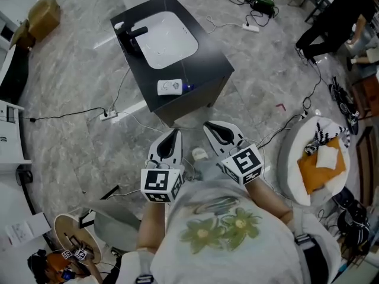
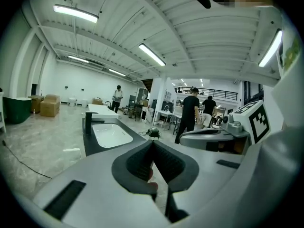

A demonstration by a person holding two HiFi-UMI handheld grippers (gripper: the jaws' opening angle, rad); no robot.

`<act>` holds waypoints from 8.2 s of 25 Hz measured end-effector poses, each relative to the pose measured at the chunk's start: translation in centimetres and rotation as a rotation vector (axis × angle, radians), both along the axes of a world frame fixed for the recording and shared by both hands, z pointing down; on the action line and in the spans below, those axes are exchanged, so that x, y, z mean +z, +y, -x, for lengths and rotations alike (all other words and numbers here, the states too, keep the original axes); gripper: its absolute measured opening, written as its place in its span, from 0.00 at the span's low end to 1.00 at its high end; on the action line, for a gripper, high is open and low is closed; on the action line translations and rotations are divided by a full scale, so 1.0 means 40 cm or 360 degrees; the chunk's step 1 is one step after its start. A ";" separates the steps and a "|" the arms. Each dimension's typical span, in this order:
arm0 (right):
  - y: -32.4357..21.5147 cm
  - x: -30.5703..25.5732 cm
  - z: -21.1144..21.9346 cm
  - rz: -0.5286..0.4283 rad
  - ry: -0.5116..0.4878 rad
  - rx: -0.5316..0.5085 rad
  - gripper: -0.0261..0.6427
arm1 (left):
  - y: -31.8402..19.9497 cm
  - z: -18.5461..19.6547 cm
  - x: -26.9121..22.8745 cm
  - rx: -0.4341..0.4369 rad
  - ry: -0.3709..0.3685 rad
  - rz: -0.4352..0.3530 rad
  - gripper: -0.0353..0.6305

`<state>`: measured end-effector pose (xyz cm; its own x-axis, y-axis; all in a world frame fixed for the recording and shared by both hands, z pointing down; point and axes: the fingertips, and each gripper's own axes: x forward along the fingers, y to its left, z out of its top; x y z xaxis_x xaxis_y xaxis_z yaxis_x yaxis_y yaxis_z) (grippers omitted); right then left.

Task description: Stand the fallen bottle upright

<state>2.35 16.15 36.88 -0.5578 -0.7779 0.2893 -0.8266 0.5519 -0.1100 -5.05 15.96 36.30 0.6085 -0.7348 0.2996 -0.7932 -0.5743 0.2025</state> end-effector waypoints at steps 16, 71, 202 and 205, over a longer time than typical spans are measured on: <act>-0.185 0.058 -0.117 0.0060 -0.0023 -0.0190 0.11 | -0.164 -0.105 0.038 -0.0204 -0.0007 0.0045 0.08; -0.623 0.442 -0.030 0.0611 0.0151 -0.0391 0.26 | -0.624 0.014 0.210 -0.0158 -0.0083 0.0303 0.08; -0.753 0.355 -0.008 -0.0046 0.0932 -0.0200 0.16 | -0.617 0.173 0.185 -0.0391 -0.0083 0.0243 0.08; -0.751 0.344 0.002 -0.0093 0.0974 -0.0211 0.16 | -0.611 0.179 0.182 -0.0401 -0.0085 0.0240 0.08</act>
